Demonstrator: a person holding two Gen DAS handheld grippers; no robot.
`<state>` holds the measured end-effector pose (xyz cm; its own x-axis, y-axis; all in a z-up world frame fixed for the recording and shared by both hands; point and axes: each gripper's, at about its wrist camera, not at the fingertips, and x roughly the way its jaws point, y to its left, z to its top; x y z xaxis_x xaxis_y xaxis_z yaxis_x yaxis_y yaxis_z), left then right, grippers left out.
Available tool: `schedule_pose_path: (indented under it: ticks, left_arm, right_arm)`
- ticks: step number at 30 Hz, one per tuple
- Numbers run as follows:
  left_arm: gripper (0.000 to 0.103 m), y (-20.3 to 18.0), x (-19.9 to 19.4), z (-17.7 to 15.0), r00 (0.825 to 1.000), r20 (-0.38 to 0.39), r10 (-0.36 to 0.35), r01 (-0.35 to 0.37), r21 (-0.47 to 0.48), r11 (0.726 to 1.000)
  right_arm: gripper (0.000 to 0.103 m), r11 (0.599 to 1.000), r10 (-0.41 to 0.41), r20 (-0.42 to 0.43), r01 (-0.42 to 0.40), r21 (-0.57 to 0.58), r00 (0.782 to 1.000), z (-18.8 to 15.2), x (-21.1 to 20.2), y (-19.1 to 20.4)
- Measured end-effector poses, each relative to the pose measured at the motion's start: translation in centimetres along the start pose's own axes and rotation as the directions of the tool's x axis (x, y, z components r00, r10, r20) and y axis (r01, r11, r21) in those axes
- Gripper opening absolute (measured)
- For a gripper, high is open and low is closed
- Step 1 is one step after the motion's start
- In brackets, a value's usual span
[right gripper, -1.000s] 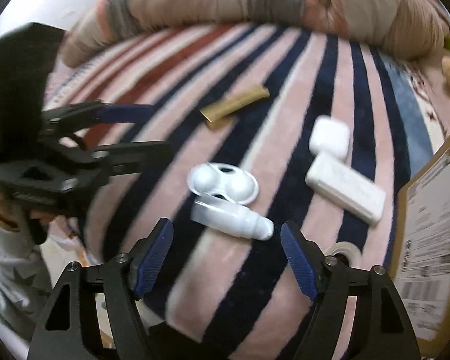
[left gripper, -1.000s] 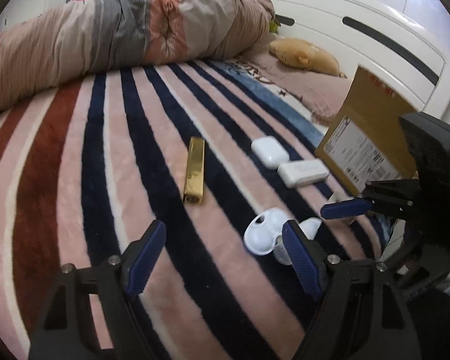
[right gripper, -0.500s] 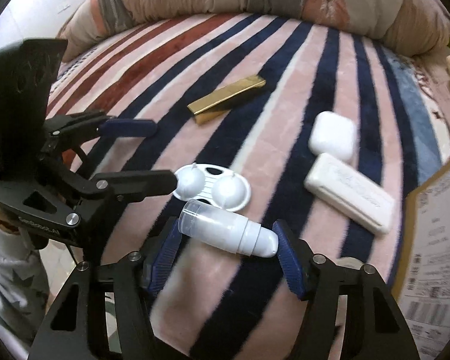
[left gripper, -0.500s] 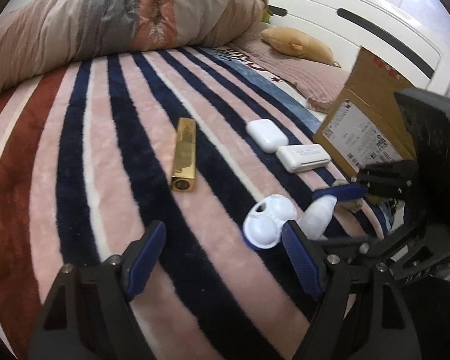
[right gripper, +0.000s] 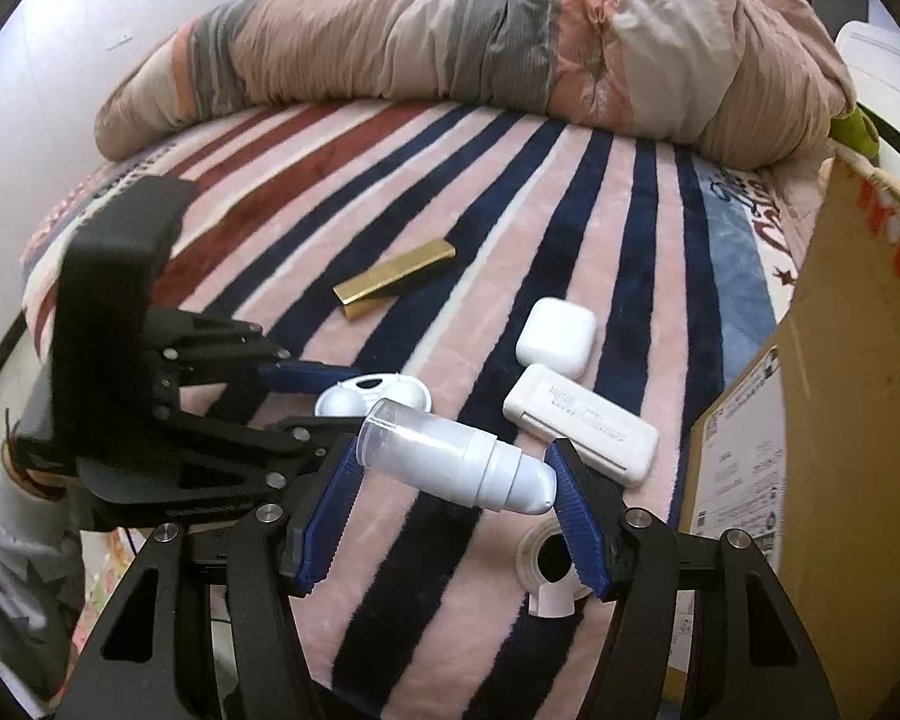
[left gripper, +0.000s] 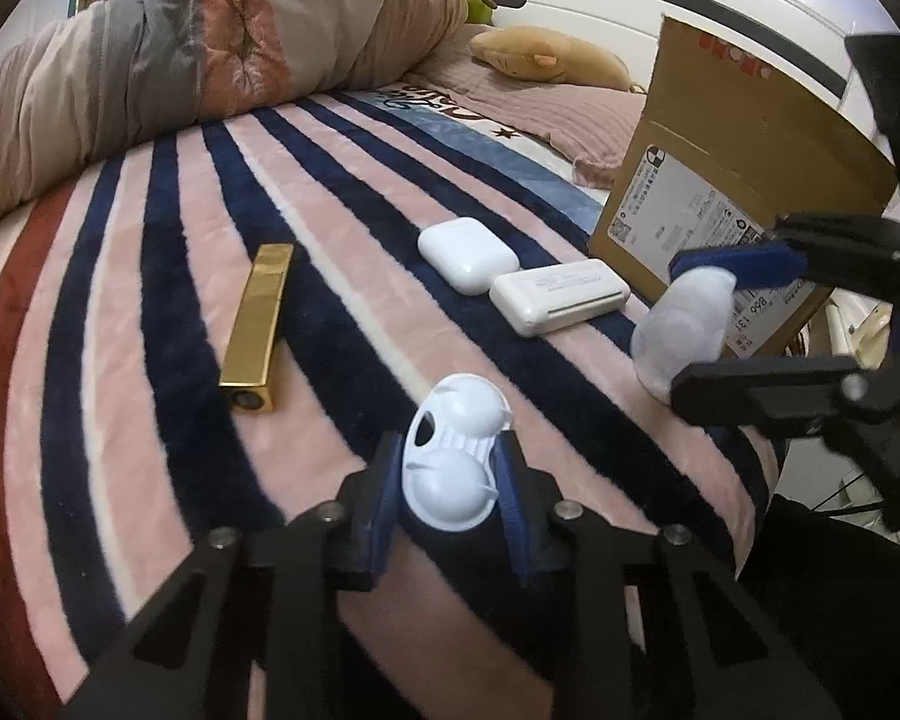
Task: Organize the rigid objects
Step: 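Drop the lotion tube into the box with the right gripper while the left carries the lens case there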
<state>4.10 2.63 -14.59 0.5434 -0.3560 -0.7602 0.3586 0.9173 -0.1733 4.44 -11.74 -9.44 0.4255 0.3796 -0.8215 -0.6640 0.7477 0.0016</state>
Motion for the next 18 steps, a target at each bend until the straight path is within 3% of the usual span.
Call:
schedule_pose_path:
  ticks: [8,13,18]
  left_arm:
    - [0.028,-0.8,-4.8,0.1,0.997,0.057,0.051,-0.05,-0.016,0.999]
    - [0.028,-3.0,-9.1,1.9,0.989,0.101,0.108,-0.106,-0.025,0.994]
    - [0.028,-6.3,-12.6,5.1,0.982,0.185,0.042,-0.039,-0.021,0.999]
  right_arm:
    - [0.059,0.999,0.033,0.118,-0.033,-0.01,0.992,1.0,-4.4,1.0]
    - [0.059,1.0,0.016,0.24,-0.011,-0.024,0.971,1.9,-9.1,0.7]
    - [0.059,0.999,-0.03,0.308,0.022,0.031,0.951,1.4,-13.3,-2.6]
